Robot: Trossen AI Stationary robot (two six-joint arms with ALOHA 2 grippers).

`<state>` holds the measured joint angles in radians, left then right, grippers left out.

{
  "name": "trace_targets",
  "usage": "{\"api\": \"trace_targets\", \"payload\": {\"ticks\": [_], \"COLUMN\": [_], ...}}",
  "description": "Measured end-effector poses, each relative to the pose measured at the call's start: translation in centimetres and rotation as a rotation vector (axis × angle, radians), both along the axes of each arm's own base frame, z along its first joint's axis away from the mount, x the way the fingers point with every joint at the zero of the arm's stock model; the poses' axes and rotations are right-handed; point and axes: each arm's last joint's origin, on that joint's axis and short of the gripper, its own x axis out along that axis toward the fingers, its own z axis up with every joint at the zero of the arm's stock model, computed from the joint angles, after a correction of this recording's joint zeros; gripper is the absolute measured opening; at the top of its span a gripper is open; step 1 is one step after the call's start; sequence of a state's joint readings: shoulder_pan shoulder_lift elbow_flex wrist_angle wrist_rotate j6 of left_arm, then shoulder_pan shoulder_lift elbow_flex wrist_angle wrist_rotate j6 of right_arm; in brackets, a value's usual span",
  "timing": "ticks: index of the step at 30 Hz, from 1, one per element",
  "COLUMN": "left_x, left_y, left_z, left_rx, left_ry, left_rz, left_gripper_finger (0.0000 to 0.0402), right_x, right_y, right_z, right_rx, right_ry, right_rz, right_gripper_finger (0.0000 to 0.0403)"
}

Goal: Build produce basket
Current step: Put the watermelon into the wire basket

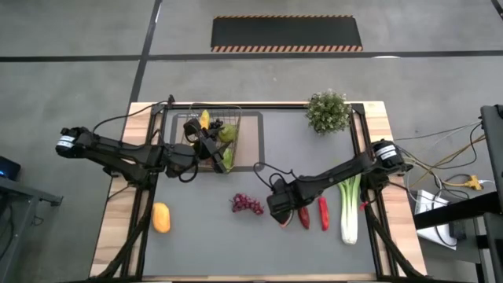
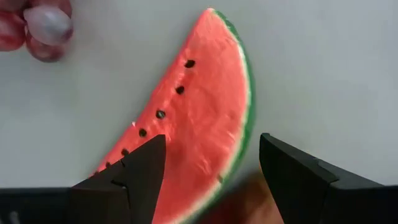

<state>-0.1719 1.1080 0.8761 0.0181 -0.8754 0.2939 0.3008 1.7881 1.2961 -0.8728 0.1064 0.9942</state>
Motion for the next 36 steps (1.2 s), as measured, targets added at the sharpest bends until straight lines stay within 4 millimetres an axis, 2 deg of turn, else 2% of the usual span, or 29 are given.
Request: {"api": "trace_targets", "payload": {"ticks": [4, 13, 21, 31, 36], "left_x": [0.0, 0.0, 0.0, -0.2, -0.3], "left_y": [0.0, 0.0, -0.3, -1.9, -2.8], "left_z": [0.0, 0.0, 0.0, 0.0, 0.3], "left_rx": [0.000, -0.003, -0.021, -0.023, -0.035], "left_ry": [0.001, -0.002, -0.018, -0.019, -0.026], "left_rz": [0.000, 0.000, -0.008, -0.083, -0.160], "left_gripper_finger": [0.0201, 0.0201, 0.0201, 0.0201, 0.0201], "right_x": [0.5, 1.0, 0.6, -0.6, -1.4], "right_y": [0.1, 0.2, 0.0, -1.0, -1.4], "right_z": [-0.8, -0.9, 0.2, 5.5, 8.7], "right_rx": [-0.003, -0.022, -0.062, -0.317, -0.343], "right_ry": [-0.007, -0.057, -0.066, -0.224, -0.386], "right_rz": [0.026, 0.066, 0.135, 0.351, 0.550], "right_gripper_finger": [0.0217, 0.0100, 0.0090, 0.0090, 0.0090]}}
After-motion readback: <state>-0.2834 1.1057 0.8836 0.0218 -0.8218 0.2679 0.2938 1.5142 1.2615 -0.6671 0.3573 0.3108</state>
